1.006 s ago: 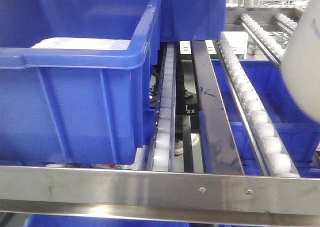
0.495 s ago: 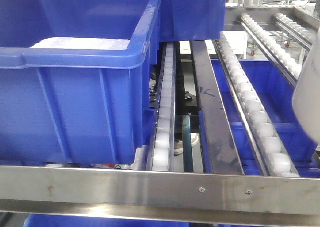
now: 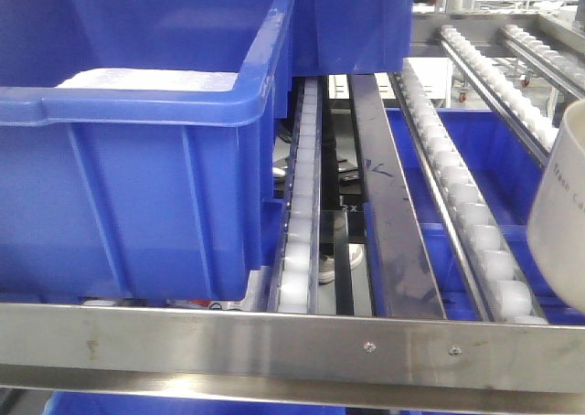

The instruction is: Move white bin to right shelf second layer

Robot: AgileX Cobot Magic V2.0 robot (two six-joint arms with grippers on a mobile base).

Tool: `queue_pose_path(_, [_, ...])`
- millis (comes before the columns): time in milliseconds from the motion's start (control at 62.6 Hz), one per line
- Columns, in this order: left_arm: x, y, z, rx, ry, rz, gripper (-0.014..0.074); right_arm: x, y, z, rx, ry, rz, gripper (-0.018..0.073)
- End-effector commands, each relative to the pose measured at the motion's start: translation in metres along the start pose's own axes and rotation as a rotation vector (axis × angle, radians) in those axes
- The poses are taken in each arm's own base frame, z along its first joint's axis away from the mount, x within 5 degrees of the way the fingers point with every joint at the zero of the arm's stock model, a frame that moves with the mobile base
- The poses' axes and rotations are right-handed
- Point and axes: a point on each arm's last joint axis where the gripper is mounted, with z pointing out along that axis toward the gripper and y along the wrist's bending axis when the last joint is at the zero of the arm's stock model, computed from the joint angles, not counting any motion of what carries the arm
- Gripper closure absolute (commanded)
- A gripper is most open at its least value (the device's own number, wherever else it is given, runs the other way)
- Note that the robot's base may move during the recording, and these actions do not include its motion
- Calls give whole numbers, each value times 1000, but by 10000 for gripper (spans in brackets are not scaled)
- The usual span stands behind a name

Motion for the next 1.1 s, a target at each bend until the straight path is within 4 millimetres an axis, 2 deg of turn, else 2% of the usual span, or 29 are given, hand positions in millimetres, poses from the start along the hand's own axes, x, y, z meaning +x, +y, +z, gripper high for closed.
queue_pose_path(0, [1, 0, 0, -2, -69, -13, 512, -18, -2, -6, 22, -113, 13, 512])
queue_pose_path(192, [1, 0, 0, -2, -69, -13, 512, -16, -1, -4, 16, -94, 16, 484])
queue_pose_path(399, [1, 0, 0, -2, -69, -13, 512, -15, -1, -4, 11, -82, 16, 329])
queue_pose_path(591, [1, 0, 0, -2, -69, -13, 512, -17, 1, -12, 2, -99, 20, 321])
queue_pose_path(846, [1, 0, 0, -2, -69, -13, 512, -20, 7, -48, -15, -205, 3, 323])
queue_pose_path(974, [1, 0, 0, -2, -69, -13, 512, -20, 9, -74, -2, -292, -46, 327])
queue_pose_path(1086, [1, 0, 0, -2, -69, -13, 512, -16, 10, -98, 30, -368, -111, 398])
